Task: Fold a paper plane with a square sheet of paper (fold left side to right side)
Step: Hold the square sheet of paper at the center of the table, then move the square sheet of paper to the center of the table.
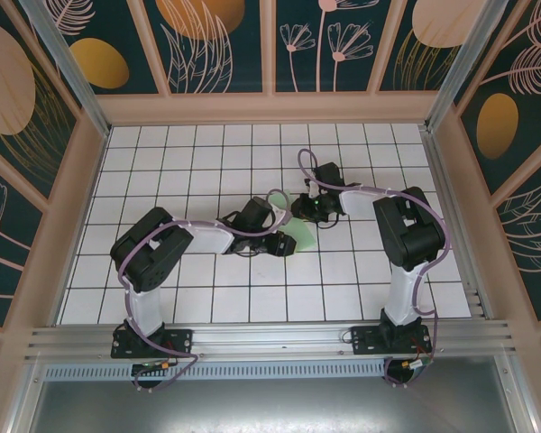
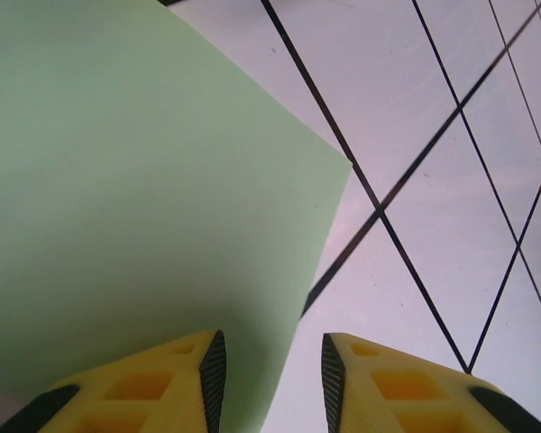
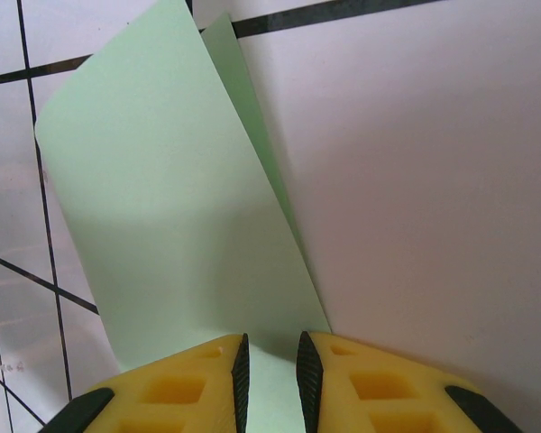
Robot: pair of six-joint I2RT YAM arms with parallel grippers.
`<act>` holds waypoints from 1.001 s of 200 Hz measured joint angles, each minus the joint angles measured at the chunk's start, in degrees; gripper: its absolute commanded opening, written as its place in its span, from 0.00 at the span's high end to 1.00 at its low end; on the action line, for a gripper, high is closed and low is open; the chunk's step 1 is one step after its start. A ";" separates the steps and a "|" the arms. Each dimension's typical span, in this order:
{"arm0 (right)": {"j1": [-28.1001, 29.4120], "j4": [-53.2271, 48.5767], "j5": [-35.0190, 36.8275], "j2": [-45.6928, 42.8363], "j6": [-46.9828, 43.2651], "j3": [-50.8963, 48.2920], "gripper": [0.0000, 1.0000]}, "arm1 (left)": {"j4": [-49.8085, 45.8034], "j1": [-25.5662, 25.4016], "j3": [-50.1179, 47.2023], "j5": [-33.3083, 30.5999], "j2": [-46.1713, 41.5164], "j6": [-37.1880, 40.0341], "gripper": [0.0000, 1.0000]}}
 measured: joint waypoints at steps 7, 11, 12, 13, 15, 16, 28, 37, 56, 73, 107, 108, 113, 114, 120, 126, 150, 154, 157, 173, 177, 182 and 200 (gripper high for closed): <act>0.00 0.00 0.00 0.00 0.02 0.00 0.73 | 0.04 -0.37 -0.48 0.00 -0.33 0.28 0.63; 0.00 0.00 0.00 0.00 0.00 0.00 0.73 | 0.02 -0.57 -0.76 0.00 -0.57 0.46 0.63; 0.00 0.00 0.00 0.00 0.00 0.00 0.73 | 0.02 -0.61 -0.81 0.02 -0.61 0.48 0.63; 0.00 0.00 0.00 0.00 0.00 0.00 0.73 | 0.02 -0.70 -0.94 0.07 -0.72 0.46 0.63; 0.00 0.00 0.00 0.00 0.00 0.00 0.73 | 0.00 -0.81 -1.11 0.20 -0.85 0.50 0.63; 0.00 0.00 0.00 0.00 0.00 0.00 0.73 | 0.00 -0.85 -1.16 0.22 -0.90 0.52 0.63; 0.00 0.00 0.02 0.00 0.02 0.00 0.73 | -0.04 -1.49 -2.29 0.74 -1.70 0.87 0.63; 0.00 0.02 0.02 0.00 0.02 -0.02 0.73 | -0.24 -1.81 -3.06 1.40 -2.27 1.09 0.63; 0.00 0.09 0.09 0.00 0.04 -0.11 0.73 | -0.83 -2.25 -4.37 2.56 -3.43 1.68 0.63; -0.02 0.28 0.17 -0.17 0.09 -0.37 0.73 | -1.53 -2.34 -5.38 3.06 -4.46 2.08 0.63; -0.35 1.97 0.90 -2.03 1.51 -2.97 0.73 | -5.81 -1.29 -6.51 3.19 -7.69 1.88 0.63; -0.37 2.01 0.96 -2.19 1.62 -3.17 0.73 | -5.92 -1.11 -6.56 3.26 -7.87 1.81 0.63; -0.46 2.21 1.11 -2.69 1.86 -3.85 0.73 | -6.27 -0.44 -6.75 3.43 -8.63 1.60 0.63; -0.48 2.21 1.16 -2.78 1.95 -3.96 0.73 | -6.29 -0.31 -6.80 3.43 -8.76 1.57 0.63; -0.59 2.43 1.44 -3.52 2.51 -4.90 0.73 | -6.62 0.92 -7.02 3.50 -9.97 1.22 0.62; -0.74 2.62 1.75 -4.26 2.97 -5.81 0.72 | -6.95 2.40 -7.06 3.61 -11.21 0.81 0.62; -0.87 3.69 3.26 -7.37 5.09 -9.42 0.71 | -7.06 8.09 -6.56 3.17 -14.40 -0.63 0.61; -0.85 3.76 3.39 -7.89 5.33 -9.94 0.71 | -7.02 8.74 -6.27 3.06 -14.43 -0.76 0.61; -0.85 3.87 3.65 -8.26 5.68 -10.40 0.71 | -7.04 9.20 -5.99 2.95 -14.40 -1.16 0.61; -0.85 4.35 4.24 -10.16 6.43 -12.26 0.69 | -7.02 10.58 -4.28 2.64 -13.68 -2.51 0.61; -0.87 4.37 4.37 -10.69 6.56 -12.59 0.69 | -7.02 10.73 -3.61 2.62 -13.25 -2.89 0.61; -0.85 4.46 4.50 -11.28 6.73 -12.87 0.68 | -6.91 10.82 -2.71 2.58 -12.50 -3.26 0.61; -0.85 4.81 5.09 -13.81 7.06 -13.09 0.59 | -6.34 10.84 1.79 2.58 -8.55 -4.39 0.61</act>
